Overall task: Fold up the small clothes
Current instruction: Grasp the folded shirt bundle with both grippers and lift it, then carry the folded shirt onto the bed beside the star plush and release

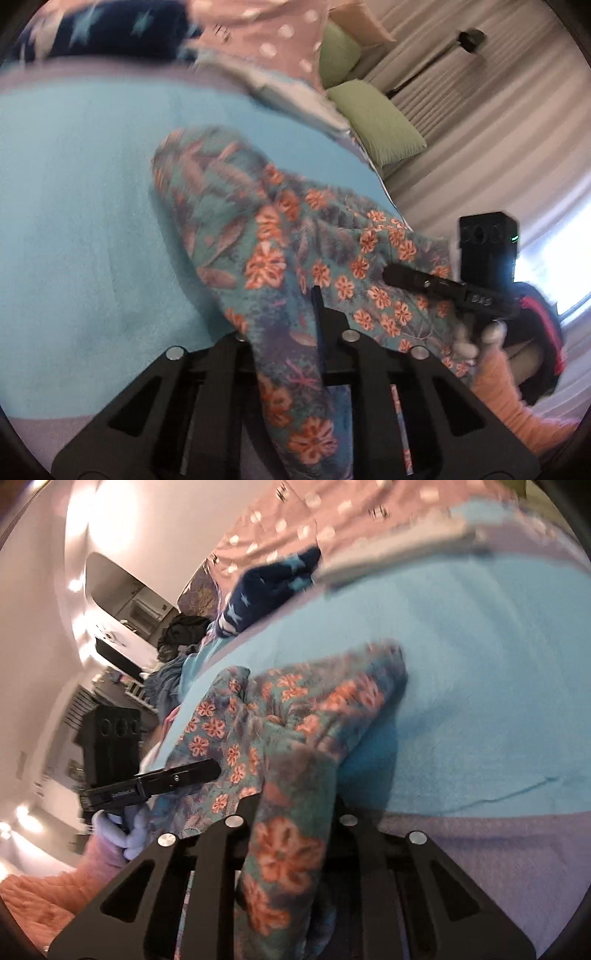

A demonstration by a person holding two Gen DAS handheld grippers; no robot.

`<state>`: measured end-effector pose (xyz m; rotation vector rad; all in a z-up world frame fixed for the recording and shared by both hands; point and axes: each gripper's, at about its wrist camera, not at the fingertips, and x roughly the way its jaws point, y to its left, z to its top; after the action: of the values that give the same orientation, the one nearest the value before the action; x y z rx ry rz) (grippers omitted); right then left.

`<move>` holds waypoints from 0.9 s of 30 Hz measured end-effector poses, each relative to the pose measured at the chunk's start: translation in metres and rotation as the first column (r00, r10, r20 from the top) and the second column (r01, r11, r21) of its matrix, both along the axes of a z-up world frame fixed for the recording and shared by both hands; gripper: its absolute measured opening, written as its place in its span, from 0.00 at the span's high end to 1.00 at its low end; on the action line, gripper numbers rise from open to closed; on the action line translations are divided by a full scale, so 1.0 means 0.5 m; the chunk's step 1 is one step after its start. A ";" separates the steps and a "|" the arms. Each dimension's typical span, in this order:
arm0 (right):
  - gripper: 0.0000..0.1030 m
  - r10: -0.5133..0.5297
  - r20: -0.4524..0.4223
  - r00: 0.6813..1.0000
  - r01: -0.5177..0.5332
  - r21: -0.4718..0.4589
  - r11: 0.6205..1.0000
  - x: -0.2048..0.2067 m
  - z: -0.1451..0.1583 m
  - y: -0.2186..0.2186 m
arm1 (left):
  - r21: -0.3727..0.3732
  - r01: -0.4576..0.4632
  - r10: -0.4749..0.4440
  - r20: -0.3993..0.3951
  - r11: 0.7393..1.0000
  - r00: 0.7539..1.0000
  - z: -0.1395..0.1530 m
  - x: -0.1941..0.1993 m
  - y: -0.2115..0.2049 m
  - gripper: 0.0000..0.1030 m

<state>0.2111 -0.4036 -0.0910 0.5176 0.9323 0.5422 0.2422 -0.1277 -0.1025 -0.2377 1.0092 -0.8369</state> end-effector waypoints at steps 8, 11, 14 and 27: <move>0.85 -0.082 0.330 0.940 0.138 -0.150 0.979 -0.087 0.221 0.016 | 0.013 0.058 -0.059 0.314 0.998 0.947 0.216 -0.048 -0.049 0.88; 0.85 -0.106 0.412 0.905 0.192 -0.173 0.966 -0.077 0.301 0.001 | 0.022 0.065 -0.068 0.403 0.998 0.913 0.293 -0.031 -0.080 0.88; 0.85 -0.131 0.464 0.876 0.246 -0.197 0.949 -0.031 0.366 -0.023 | 0.062 0.056 -0.080 0.502 0.997 0.861 0.381 0.012 -0.130 0.88; 0.85 -0.286 0.469 0.835 0.424 -0.220 0.878 0.385 0.417 -0.181 | 0.161 -0.061 -0.045 0.582 0.985 0.812 0.437 0.413 -0.285 0.85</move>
<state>0.4038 -0.4943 0.1177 0.2537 0.4668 0.1386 0.4487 -0.2702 0.1158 0.1662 0.4876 -0.7412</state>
